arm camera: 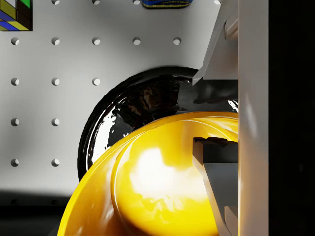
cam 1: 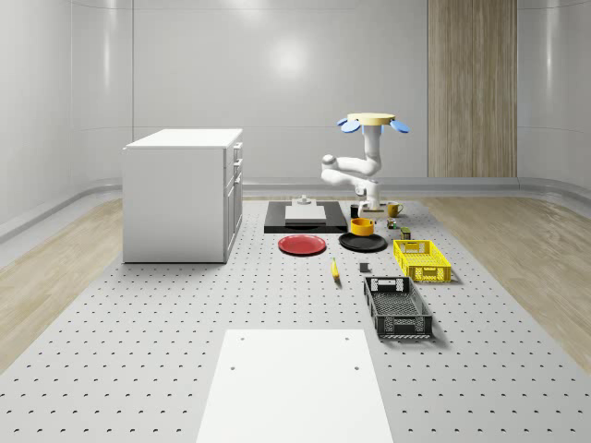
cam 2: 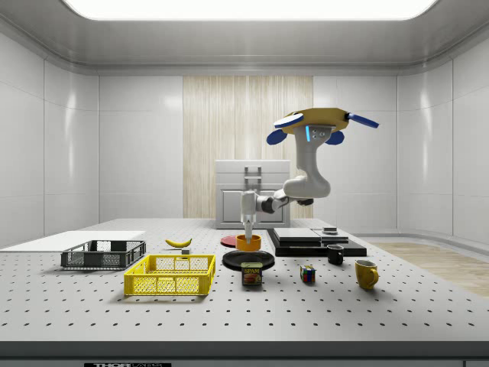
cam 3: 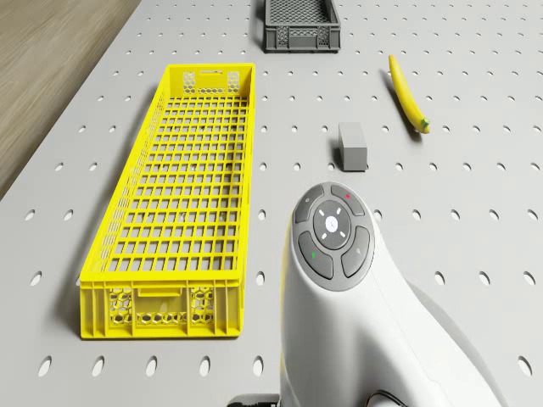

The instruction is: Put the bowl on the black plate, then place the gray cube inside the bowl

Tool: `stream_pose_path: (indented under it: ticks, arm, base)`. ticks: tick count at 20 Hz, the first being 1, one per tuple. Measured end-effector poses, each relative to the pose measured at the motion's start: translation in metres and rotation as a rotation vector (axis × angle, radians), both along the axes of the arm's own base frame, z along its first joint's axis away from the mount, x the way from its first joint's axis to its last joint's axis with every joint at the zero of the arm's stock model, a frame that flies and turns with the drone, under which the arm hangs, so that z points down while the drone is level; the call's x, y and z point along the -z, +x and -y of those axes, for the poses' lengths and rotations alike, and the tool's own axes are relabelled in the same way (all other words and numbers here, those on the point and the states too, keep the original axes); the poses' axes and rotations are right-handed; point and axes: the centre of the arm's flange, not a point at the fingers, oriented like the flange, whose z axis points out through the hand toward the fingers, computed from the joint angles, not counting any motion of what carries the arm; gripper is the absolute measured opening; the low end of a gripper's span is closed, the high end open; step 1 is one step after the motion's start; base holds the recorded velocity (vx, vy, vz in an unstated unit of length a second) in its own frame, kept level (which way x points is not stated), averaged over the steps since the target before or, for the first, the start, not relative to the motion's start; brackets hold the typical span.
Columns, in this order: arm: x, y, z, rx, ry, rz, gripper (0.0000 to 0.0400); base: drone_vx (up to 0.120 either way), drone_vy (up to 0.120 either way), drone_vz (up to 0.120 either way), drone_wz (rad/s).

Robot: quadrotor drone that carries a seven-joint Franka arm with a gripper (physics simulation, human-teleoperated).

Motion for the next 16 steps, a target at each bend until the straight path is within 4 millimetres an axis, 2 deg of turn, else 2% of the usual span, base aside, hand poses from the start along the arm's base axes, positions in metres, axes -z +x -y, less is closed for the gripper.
stream_pose_path:
  ticks: [11,14,16]
  arm:
    - [-0.043,0.000,0.000,0.000,0.000,0.000,0.0100]
    - [-0.050,0.000,0.000,0.000,0.000,0.000,0.0246]
    - [-0.048,0.000,0.000,0.000,0.000,0.000,0.0306]
  base:
    - [0.000,0.000,0.000,0.000]
    - [0.000,0.000,0.000,0.000]
    - [0.000,0.000,0.000,0.000]
